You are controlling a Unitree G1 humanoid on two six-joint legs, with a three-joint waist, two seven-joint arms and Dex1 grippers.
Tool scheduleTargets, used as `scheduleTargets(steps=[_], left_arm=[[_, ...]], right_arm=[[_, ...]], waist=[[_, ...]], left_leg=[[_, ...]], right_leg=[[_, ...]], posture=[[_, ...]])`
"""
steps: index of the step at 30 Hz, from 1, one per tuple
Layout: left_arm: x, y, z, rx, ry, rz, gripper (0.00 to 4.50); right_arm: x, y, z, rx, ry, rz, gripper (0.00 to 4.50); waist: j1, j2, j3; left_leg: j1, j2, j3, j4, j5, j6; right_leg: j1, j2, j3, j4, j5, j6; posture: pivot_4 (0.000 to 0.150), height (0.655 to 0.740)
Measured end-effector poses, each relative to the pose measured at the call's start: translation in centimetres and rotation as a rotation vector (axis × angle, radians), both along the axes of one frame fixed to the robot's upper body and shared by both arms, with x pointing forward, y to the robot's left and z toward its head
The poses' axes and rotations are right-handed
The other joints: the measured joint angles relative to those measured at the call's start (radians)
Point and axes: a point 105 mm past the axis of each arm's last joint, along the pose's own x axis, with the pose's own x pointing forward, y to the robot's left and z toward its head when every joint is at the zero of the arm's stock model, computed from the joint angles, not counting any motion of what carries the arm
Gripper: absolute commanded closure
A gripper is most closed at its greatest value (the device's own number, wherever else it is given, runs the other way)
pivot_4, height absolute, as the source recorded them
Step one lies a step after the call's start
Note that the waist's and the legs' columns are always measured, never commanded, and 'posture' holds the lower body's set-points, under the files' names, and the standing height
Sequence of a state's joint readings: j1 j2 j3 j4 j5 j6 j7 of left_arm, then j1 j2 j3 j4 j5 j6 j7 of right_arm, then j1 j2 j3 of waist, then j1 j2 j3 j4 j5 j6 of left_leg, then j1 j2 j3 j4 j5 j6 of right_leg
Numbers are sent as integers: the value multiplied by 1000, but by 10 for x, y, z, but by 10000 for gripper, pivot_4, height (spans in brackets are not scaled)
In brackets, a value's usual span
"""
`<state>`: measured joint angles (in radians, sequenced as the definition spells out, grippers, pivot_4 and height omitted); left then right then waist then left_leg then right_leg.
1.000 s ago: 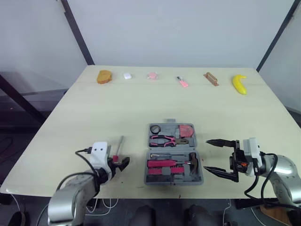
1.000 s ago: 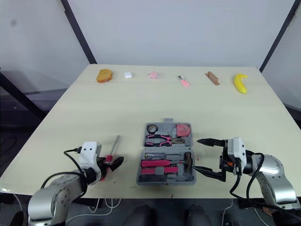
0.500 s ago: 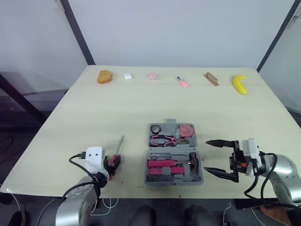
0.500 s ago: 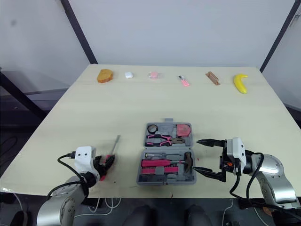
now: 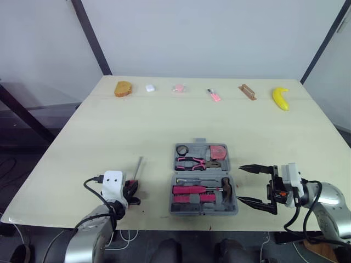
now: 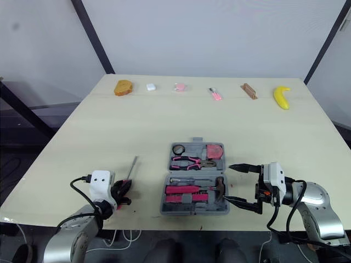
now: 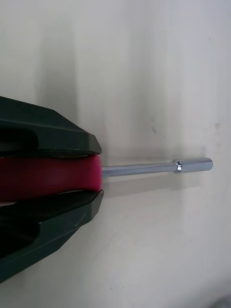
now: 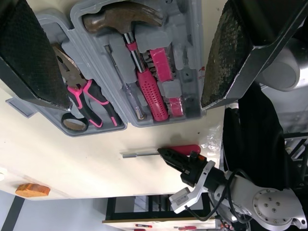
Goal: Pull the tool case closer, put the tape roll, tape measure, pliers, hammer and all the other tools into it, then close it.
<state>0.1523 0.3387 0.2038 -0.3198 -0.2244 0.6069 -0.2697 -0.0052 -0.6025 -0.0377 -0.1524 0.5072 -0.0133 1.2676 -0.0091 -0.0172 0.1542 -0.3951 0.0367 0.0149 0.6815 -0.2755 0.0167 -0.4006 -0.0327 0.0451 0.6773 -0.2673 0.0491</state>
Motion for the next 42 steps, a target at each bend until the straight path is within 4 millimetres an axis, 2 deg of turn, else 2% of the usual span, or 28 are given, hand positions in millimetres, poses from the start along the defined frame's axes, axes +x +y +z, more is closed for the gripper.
scheduleTargets(steps=[2,3,4,6,7,12,17,20,23,26,33,42], left_arm=[[14,-3,17,48,-37,-78,38901],[27,-9,41,71,-100,-145,38901],[30,-11,49,78,-123,-168,38901],[41,-31,71,109,-146,-331,38901],[40,-41,75,119,-142,-400,38901],[35,-74,72,124,-59,-641,38901],[28,-113,82,139,-10,-910,38901],[14,-147,82,136,35,-1129,38901],[0,-168,78,142,87,-1294,38901],[-5,-173,75,177,134,-1382,38901],[-7,-170,54,312,287,-1471,38901],[-15,-161,39,370,415,-1458,38901]], right_arm=[[0,-1,0,1,-1,-4,0],[1,-1,0,1,-8,-5,0],[1,0,0,2,-10,-4,0],[1,-1,0,2,-9,-7,0],[1,-1,0,1,-10,-9,0],[1,-5,-1,-1,-12,-25,0],[-2,-12,-4,-14,-4,-50,0],[-5,-18,-6,-19,1,-70,0],[-5,-24,-5,-19,2,-90,0],[-8,-33,-6,-46,9,-105,0],[-10,-43,-9,-58,18,-129,0],[-15,-49,-14,-77,32,-135,0]], waist=[[4,-1,1],[6,-1,1],[6,-1,1],[5,-1,1],[3,-1,1],[-4,-1,2],[2,-1,2],[5,-2,2],[-3,-2,2],[-4,-1,2],[-2,-1,3],[-1,-1,3]], left_leg=[[-1,0,0,0,0,0],[-2,0,0,1,0,0],[-2,0,0,1,0,0],[-2,0,-1,1,0,0],[-1,0,0,1,0,0],[-2,0,0,0,0,0],[-2,0,1,0,0,0],[-3,-1,2,1,0,0],[-3,0,3,1,0,0],[-2,0,3,1,0,0],[-3,0,5,1,0,0],[-3,0,4,1,0,0]], right_leg=[[0,0,-1,0,0,0],[0,1,-2,0,0,0],[0,0,-1,0,0,0],[0,0,-1,0,0,0],[0,0,0,-1,0,0],[-1,1,0,-1,0,0],[-1,2,0,-1,0,0],[-1,2,0,-1,0,0],[-1,4,1,-1,0,0],[-1,5,1,-1,0,0],[-1,5,2,-2,0,0],[-1,5,2,-1,0,0]], posture=[[1500,7400],[1500,7400],[1500,7400],[1500,7400],[1500,7400],[1500,7400],[1500,7400],[1500,7400],[1500,7400],[1500,7400],[1500,7400],[1500,7400]])
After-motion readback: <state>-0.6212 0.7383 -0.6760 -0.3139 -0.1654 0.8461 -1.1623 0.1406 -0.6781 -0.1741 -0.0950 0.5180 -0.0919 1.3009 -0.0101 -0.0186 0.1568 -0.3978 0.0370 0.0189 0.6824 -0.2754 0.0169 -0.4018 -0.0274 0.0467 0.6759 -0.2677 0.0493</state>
